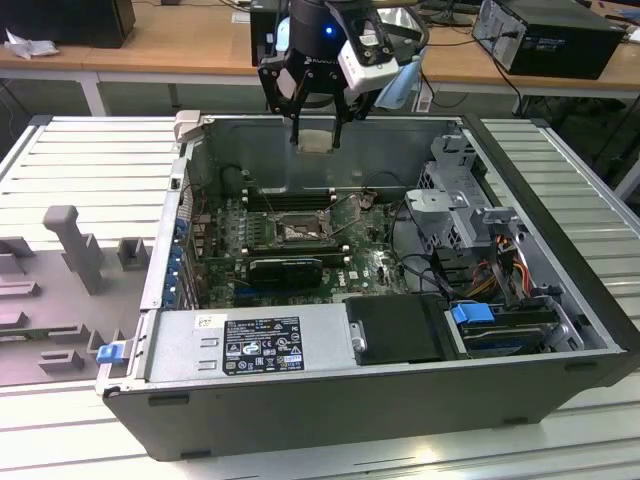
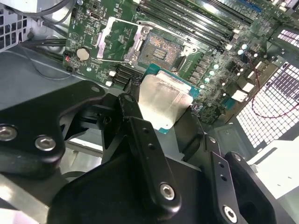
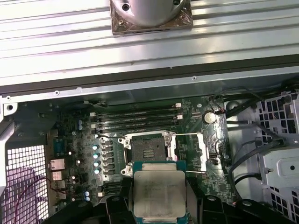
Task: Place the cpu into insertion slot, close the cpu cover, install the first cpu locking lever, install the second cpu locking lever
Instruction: 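Place the cpu into insertion slot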
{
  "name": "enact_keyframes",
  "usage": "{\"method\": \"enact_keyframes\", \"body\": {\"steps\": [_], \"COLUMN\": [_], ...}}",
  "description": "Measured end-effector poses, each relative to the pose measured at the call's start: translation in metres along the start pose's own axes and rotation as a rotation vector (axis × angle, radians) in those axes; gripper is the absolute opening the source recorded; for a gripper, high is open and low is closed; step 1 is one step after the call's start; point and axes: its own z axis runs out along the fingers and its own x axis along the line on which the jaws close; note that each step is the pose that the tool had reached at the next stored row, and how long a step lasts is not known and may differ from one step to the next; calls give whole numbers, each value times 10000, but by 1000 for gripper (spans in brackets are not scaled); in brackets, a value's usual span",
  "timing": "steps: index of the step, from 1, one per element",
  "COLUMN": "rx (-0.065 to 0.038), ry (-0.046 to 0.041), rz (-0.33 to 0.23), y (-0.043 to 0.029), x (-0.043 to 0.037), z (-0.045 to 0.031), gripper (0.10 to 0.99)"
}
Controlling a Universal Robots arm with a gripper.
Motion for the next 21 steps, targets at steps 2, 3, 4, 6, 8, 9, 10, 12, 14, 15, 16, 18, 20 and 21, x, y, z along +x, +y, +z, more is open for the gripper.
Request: {"method": "enact_keyframes", "body": {"steps": [2,3,4,6,8,9,10,12,14,15,16,18,20,21], "rx": [-1,-2,-3,-6,-8,-9,-10,-13,-15,-15,-17,-18,-20,-21], "ry": [-6,-9,-14,-28,-37,-42,-47,-57,-69,-71,-77,-85,-92,-96], "rz": [68,106,162,320,413,471,530,641,768,802,863,954,1024,1068], "y": [0,0,0,0,0,0,0,0,0,0,0,0,0,0], "x": [0,0,0,0,0,0,0,0,0,0,0,0,0,0], "z": [0,0,0,0,0,0,0,0,0,0,0,0,0,0], "gripper": [541,541,541,541,541,541,541,541,541,541,541,541,541,541]}}
